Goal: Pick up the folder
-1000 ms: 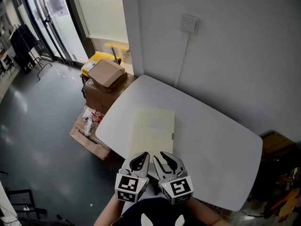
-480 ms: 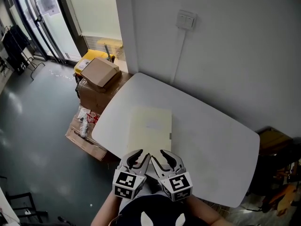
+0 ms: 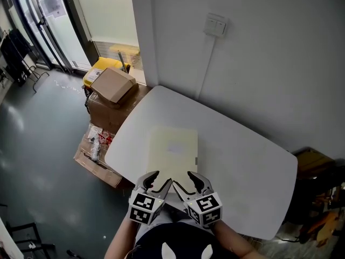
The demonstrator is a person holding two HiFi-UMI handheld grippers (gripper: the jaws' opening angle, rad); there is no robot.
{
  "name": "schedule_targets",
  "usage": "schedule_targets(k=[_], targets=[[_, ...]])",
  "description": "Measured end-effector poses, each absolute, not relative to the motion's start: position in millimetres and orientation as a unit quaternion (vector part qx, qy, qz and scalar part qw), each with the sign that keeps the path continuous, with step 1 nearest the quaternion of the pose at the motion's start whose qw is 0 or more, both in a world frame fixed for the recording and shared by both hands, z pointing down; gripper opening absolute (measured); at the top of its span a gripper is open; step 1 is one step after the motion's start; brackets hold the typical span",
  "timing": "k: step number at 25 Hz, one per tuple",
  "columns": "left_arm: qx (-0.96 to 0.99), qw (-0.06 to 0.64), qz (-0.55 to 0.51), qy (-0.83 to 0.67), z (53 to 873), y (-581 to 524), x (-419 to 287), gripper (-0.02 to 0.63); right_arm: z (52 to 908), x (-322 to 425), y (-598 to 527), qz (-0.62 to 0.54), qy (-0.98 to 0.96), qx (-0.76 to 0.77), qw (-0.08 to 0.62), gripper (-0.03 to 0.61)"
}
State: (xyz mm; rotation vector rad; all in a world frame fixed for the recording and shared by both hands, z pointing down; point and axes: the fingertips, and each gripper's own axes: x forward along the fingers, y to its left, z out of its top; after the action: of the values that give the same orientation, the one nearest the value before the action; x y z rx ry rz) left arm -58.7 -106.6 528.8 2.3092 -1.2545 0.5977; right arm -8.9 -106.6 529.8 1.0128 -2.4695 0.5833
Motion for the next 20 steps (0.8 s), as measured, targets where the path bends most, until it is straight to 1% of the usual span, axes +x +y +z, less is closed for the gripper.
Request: schedule_targets(k=[5,10,15,20], targets=[[0.829,0.236,0.223,-0.454,541,-117,-68,0.221,540,-9,-116,0.225,-0.877,0.367,0.214,0.250],[0.821,0.248,0.232,-0.459,555,-126,-80,0.238,557,-3,-124,0.239,-0.866,0.369,0.237,0.264],[0.812,0.268,0.249,-0.455,573,-133,-89,0.265,575,9,-135,0.255,-0.852,0.378,0.255,0.268],[0.809,0.284,0.254,-0.448,588,-139,-95,0.275,596,23,-142,0.281,-0.835,0.385,0.276,0.270]])
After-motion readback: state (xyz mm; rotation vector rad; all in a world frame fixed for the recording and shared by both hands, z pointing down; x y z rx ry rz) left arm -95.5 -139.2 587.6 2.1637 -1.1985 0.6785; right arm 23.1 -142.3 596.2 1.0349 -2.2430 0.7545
